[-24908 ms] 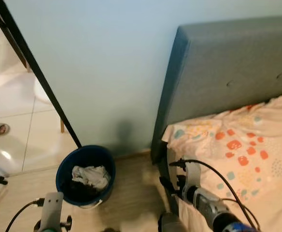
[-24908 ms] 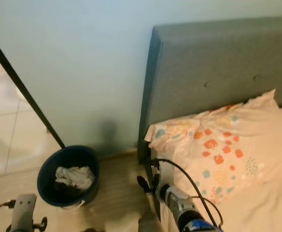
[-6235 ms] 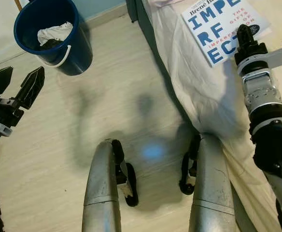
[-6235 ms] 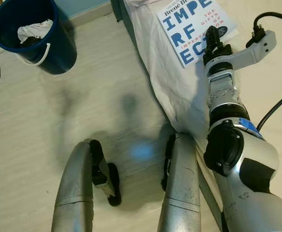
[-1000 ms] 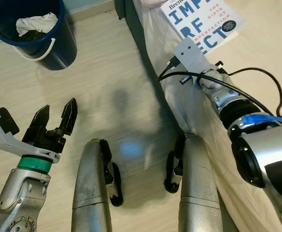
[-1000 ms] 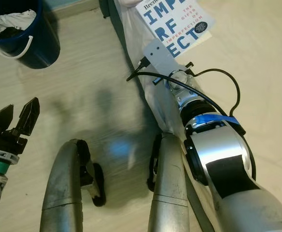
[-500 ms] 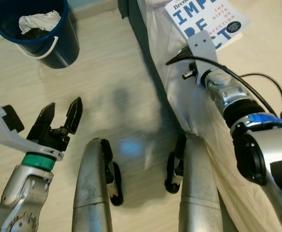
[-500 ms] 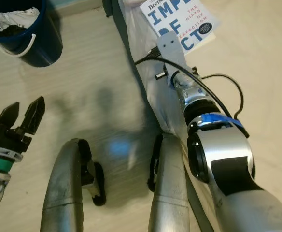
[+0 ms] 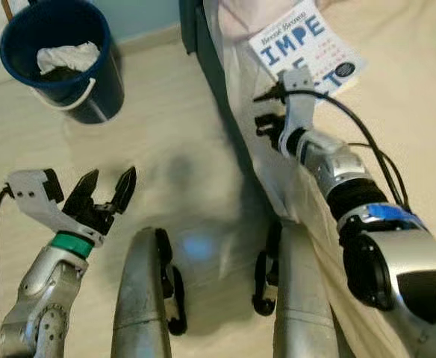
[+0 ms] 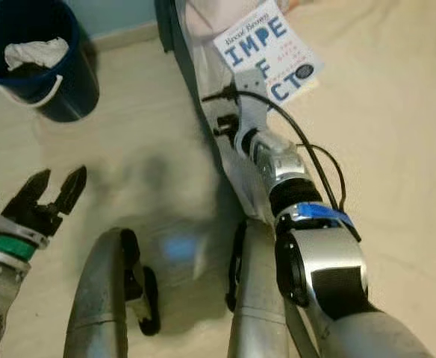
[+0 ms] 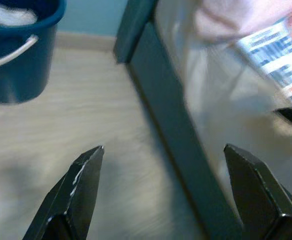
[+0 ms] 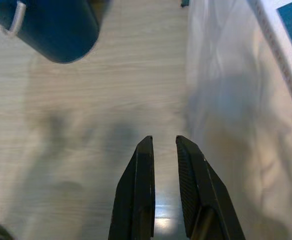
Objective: Clean up the room
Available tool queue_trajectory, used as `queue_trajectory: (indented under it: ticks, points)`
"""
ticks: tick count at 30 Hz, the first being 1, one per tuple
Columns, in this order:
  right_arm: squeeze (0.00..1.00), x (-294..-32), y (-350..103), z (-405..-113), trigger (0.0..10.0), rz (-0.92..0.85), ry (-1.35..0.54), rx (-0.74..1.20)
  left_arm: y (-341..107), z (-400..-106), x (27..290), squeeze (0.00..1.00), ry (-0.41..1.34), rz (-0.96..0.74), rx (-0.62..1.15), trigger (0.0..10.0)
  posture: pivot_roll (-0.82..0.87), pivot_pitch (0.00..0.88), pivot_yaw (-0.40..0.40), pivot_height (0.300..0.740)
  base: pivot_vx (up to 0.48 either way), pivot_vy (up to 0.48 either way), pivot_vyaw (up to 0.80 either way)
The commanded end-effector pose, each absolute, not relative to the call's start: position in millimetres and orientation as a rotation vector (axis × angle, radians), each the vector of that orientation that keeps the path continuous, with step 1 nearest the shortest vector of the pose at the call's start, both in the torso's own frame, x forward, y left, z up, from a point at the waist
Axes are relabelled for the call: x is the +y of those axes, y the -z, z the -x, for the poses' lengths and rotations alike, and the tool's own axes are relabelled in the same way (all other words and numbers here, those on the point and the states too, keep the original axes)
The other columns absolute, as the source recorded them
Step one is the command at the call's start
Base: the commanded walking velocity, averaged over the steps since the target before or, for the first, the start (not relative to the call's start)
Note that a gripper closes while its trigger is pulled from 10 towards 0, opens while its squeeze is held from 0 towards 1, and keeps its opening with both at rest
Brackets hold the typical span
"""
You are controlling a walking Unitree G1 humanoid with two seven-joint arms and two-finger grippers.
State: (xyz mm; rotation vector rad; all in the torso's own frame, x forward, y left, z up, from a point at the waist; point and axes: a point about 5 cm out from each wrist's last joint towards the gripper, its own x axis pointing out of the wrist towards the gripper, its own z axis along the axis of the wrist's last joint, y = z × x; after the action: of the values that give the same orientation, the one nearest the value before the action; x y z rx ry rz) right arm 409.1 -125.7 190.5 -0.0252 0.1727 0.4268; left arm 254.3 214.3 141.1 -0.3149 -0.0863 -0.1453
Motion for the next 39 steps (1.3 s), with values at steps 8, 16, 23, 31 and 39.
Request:
queue_trajectory:
  ticks: [8,16,23,31,39]
  points:
    - [0.0,-106,-57,-346,10.0,-0.109,-0.464,0.443,-67,-261,244,0.0,-0.082,0.19,0.123,10.0,0.02,0.124,0.024,0.569,0.0,0.0,0.0]
    - [0.0,-126,21,-279,10.0,-0.085,-0.37,0.705,-57,-287,235,0.0,-0.065,0.184,0.139,10.0,0.01,0.063,0.028,0.599,0.0,0.0,0.0]
    - [0.0,-134,39,-259,10.0,-0.021,-0.363,0.786,6,-263,224,0.0,-0.098,0.156,0.442,10.0,-0.01,0.011,0.023,0.619,0.0,0.0,0.0]
    - [0.0,-136,45,-251,10.0,-0.009,-0.367,0.8,53,-213,236,0.0,-0.28,0.153,0.709,10.0,-0.03,0.0,0.029,0.649,-0.284,0.0,0.0]
    - [0.0,-130,40,-256,10.0,-0.003,-0.394,0.775,68,-186,245,0.0,-0.385,0.209,0.786,10.0,-0.04,0.0,0.03,0.684,-0.06,0.0,0.0]
